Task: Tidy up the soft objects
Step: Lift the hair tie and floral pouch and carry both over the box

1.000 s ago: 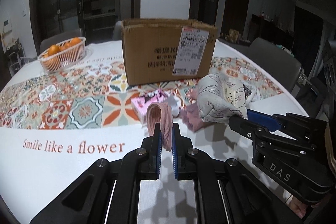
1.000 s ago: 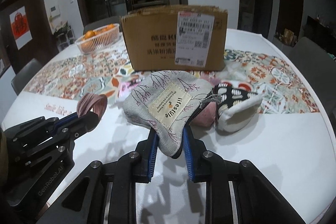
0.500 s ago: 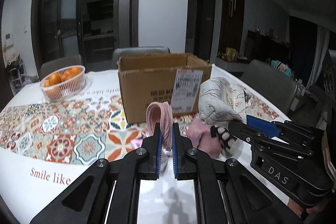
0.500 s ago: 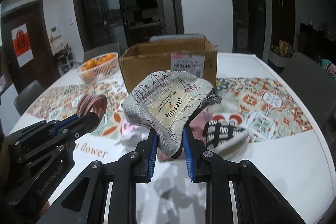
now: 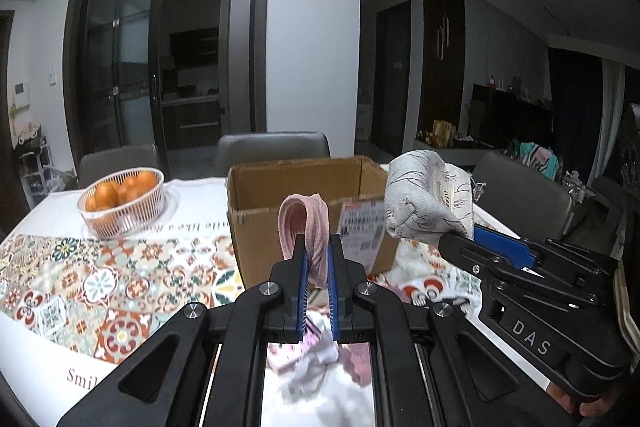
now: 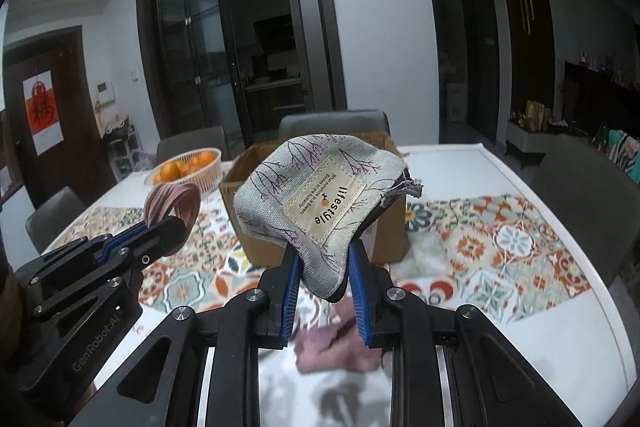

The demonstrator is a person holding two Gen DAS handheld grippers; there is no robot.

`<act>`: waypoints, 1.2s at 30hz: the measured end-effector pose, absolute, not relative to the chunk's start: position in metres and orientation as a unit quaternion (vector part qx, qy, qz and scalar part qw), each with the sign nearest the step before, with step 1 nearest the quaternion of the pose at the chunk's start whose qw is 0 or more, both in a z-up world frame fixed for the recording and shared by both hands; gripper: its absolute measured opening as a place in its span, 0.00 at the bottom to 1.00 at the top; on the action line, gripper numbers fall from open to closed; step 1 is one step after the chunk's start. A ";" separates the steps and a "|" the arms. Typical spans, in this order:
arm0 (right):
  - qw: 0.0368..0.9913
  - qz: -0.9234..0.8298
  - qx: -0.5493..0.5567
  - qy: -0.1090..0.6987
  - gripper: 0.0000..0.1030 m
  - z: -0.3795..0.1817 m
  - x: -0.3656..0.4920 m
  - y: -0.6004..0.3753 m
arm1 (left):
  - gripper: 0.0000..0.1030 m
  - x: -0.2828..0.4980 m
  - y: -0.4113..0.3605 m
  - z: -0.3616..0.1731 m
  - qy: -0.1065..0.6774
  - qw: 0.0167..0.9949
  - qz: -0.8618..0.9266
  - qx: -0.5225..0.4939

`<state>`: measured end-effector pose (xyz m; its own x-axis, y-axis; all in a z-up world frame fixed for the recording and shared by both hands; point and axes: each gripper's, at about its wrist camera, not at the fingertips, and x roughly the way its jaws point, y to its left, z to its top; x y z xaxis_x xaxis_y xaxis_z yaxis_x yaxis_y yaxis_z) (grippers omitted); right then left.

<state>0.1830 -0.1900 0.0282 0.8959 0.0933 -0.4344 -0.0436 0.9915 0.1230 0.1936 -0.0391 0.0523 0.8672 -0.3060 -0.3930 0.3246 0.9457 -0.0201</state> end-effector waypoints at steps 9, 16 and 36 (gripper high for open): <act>0.979 0.035 0.053 0.196 0.25 0.049 0.208 -0.193 | 0.10 0.218 -0.039 0.074 0.163 0.974 -0.156 0.028; 0.982 0.038 0.046 0.179 0.25 0.060 0.232 -0.193 | 0.10 0.245 -0.040 0.082 0.149 0.977 -0.152 0.031; 0.978 0.048 0.040 0.199 0.25 0.051 0.312 -0.197 | 0.10 0.329 -0.052 0.066 0.174 0.973 -0.149 0.029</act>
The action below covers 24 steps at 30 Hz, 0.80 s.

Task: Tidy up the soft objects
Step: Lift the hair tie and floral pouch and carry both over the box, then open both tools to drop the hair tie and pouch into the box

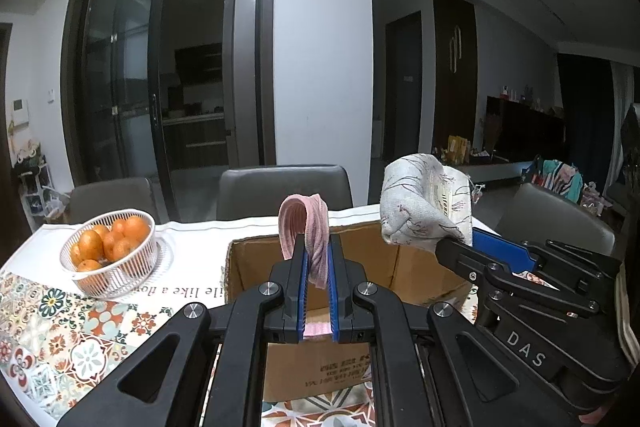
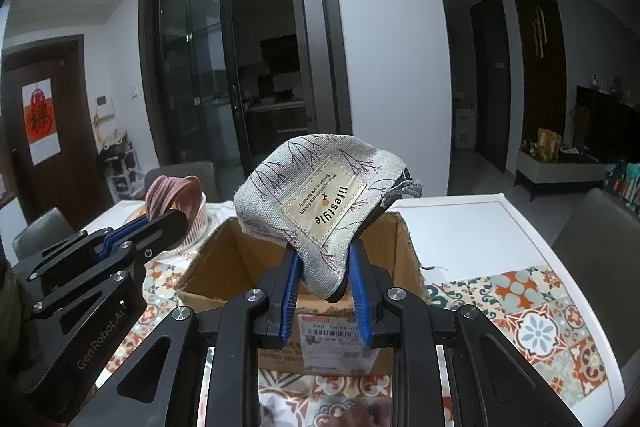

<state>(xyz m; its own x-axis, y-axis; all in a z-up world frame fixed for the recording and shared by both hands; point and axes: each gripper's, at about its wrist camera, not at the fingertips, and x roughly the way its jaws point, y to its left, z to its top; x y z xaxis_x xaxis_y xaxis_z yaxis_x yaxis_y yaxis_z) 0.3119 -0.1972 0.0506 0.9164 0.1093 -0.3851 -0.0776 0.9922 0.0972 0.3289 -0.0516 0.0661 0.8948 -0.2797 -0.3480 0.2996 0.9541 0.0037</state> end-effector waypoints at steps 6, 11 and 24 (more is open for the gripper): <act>0.972 0.047 0.037 0.226 0.25 0.039 0.340 -0.200 | 0.10 0.357 -0.055 0.049 0.201 0.968 -0.148 0.032; 0.965 0.056 0.033 0.255 0.25 0.026 0.359 -0.200 | 0.11 0.374 -0.059 0.036 0.220 0.964 -0.145 0.044; 0.955 0.061 0.030 0.287 0.38 0.016 0.377 -0.209 | 0.45 0.386 -0.059 0.023 0.249 0.957 -0.136 0.053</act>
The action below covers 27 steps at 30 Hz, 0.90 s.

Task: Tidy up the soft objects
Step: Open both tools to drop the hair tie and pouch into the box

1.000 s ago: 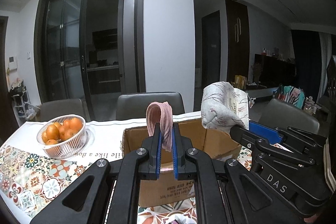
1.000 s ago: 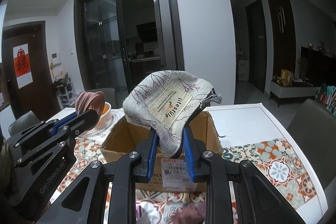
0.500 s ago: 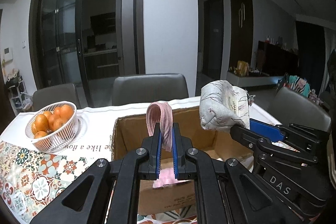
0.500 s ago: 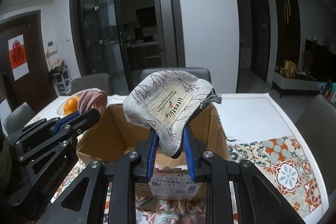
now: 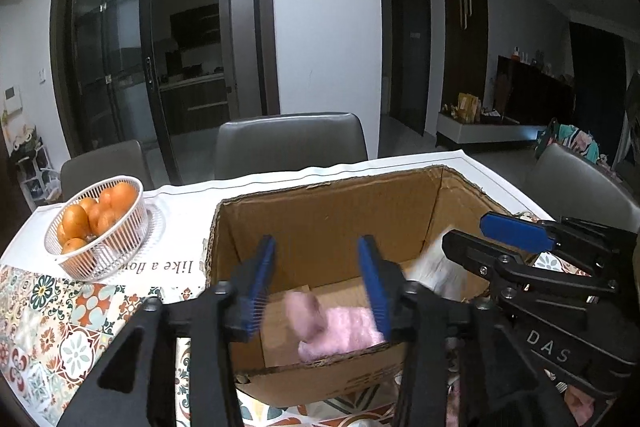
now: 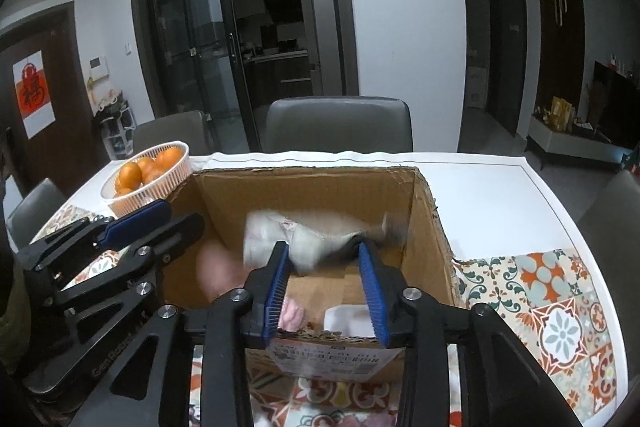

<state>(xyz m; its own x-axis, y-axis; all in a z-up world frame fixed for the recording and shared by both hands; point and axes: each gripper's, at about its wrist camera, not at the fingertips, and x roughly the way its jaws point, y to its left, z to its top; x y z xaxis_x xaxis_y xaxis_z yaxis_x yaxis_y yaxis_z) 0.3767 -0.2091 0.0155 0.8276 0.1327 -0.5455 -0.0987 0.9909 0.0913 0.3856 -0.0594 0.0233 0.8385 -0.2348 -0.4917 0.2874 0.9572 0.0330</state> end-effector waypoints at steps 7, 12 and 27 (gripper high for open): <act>0.956 0.048 0.030 0.286 0.44 0.019 0.371 -0.214 | 0.61 0.379 -0.055 0.026 0.258 0.956 -0.134 0.043; 0.959 0.041 0.034 0.280 0.45 0.025 0.359 -0.217 | 0.65 0.366 -0.053 0.031 0.257 0.956 -0.135 0.040; 0.968 0.011 0.037 0.246 0.55 0.049 0.294 -0.219 | 0.75 0.295 -0.051 0.055 0.225 0.965 -0.126 0.051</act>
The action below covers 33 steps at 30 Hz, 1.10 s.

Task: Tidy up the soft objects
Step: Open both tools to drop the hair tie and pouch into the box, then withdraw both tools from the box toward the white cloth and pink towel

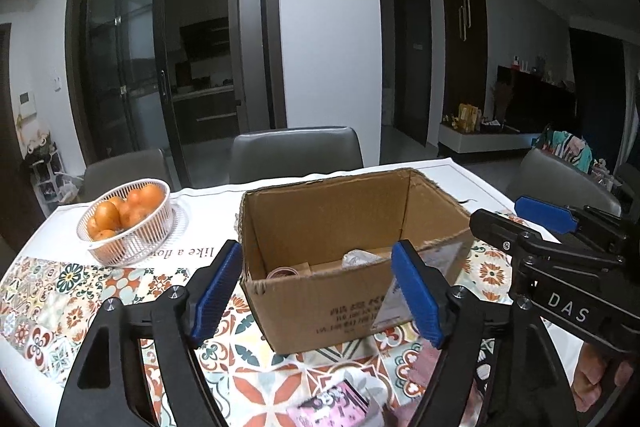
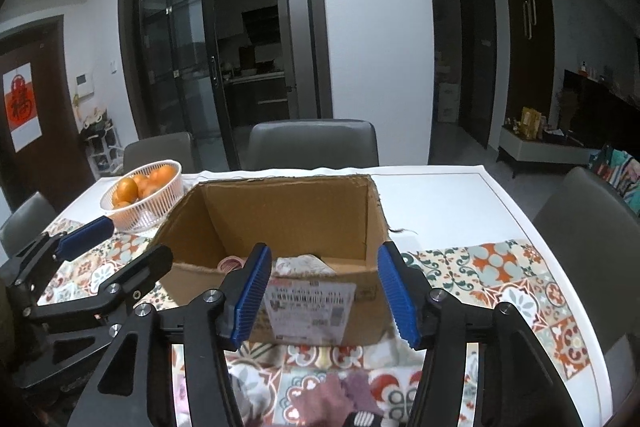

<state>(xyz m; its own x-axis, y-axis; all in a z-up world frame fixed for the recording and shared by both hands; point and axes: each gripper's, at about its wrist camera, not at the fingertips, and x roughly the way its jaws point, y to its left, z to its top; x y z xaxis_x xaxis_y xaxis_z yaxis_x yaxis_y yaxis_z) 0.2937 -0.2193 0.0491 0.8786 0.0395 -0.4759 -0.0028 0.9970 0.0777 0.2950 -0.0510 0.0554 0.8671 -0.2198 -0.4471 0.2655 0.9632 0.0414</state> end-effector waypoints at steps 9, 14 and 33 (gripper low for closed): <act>0.970 -0.002 0.048 0.238 0.60 0.054 0.256 -0.225 | 0.76 0.253 -0.048 0.061 0.215 0.967 -0.126 0.052; 0.971 -0.009 0.045 0.234 0.64 0.053 0.232 -0.222 | 0.76 0.230 -0.044 0.059 0.214 0.968 -0.122 0.050; 0.968 -0.021 0.034 0.249 0.65 0.020 0.179 -0.217 | 0.76 0.176 -0.039 0.022 0.240 0.963 -0.112 0.048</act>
